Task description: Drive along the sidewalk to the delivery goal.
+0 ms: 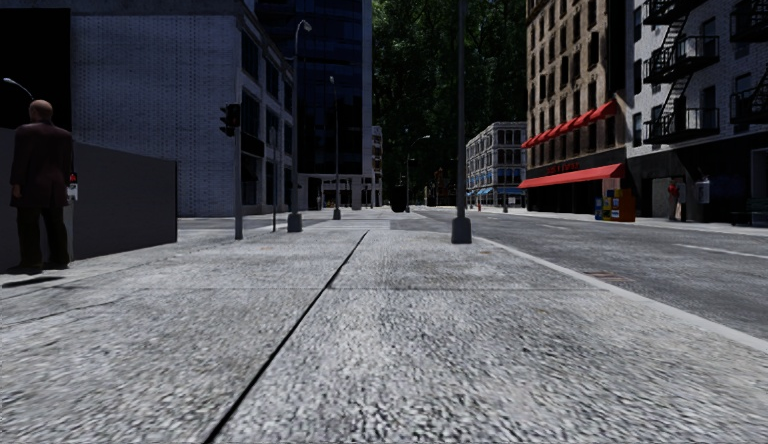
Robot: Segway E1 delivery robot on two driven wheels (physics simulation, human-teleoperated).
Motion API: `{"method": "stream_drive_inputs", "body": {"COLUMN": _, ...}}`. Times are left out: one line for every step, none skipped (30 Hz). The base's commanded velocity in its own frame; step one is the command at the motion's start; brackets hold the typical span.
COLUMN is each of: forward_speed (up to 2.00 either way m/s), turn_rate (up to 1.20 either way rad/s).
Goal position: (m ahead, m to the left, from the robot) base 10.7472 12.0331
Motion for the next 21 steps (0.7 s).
{"method": "stream_drive_inputs", "body": {"forward_speed": 2.0, "turn_rate": 0.0}}
{"method": "stream_drive_inputs", "body": {"forward_speed": 2.0, "turn_rate": 0.0}}
{"method": "stream_drive_inputs", "body": {"forward_speed": 2.0, "turn_rate": 0.0}}
{"method": "stream_drive_inputs", "body": {"forward_speed": 2.0, "turn_rate": 0.0}}
{"method": "stream_drive_inputs", "body": {"forward_speed": 2.0, "turn_rate": 0.0}}
{"method": "stream_drive_inputs", "body": {"forward_speed": 2.0, "turn_rate": 0.0}}
{"method": "stream_drive_inputs", "body": {"forward_speed": 2.0, "turn_rate": 0.0}}
{"method": "stream_drive_inputs", "body": {"forward_speed": 2.0, "turn_rate": 0.0}}
{"method": "stream_drive_inputs", "body": {"forward_speed": 2.0, "turn_rate": 0.0}}
{"method": "stream_drive_inputs", "body": {"forward_speed": 2.0, "turn_rate": 0.0}}
{"method": "stream_drive_inputs", "body": {"forward_speed": 2.0, "turn_rate": 0.0}}
{"method": "stream_drive_inputs", "body": {"forward_speed": 2.0, "turn_rate": 0.0}}
{"method": "stream_drive_inputs", "body": {"forward_speed": 2.0, "turn_rate": 0.0}}
{"method": "stream_drive_inputs", "body": {"forward_speed": 2.0, "turn_rate": 0.0}}
{"method": "stream_drive_inputs", "body": {"forward_speed": 2.0, "turn_rate": 0.0}}
{"method": "stream_drive_inputs", "body": {"forward_speed": 2.0, "turn_rate": 0.0}}
{"method": "stream_drive_inputs", "body": {"forward_speed": 2.0, "turn_rate": 0.0}}
{"method": "stream_drive_inputs", "body": {"forward_speed": 2.0, "turn_rate": 0.0}}
{"method": "stream_drive_inputs", "body": {"forward_speed": 2.0, "turn_rate": 0.0}}
{"method": "stream_drive_inputs", "body": {"forward_speed": 2.0, "turn_rate": 0.0}}
{"method": "stream_drive_inputs", "body": {"forward_speed": 2.0, "turn_rate": 0.0}}
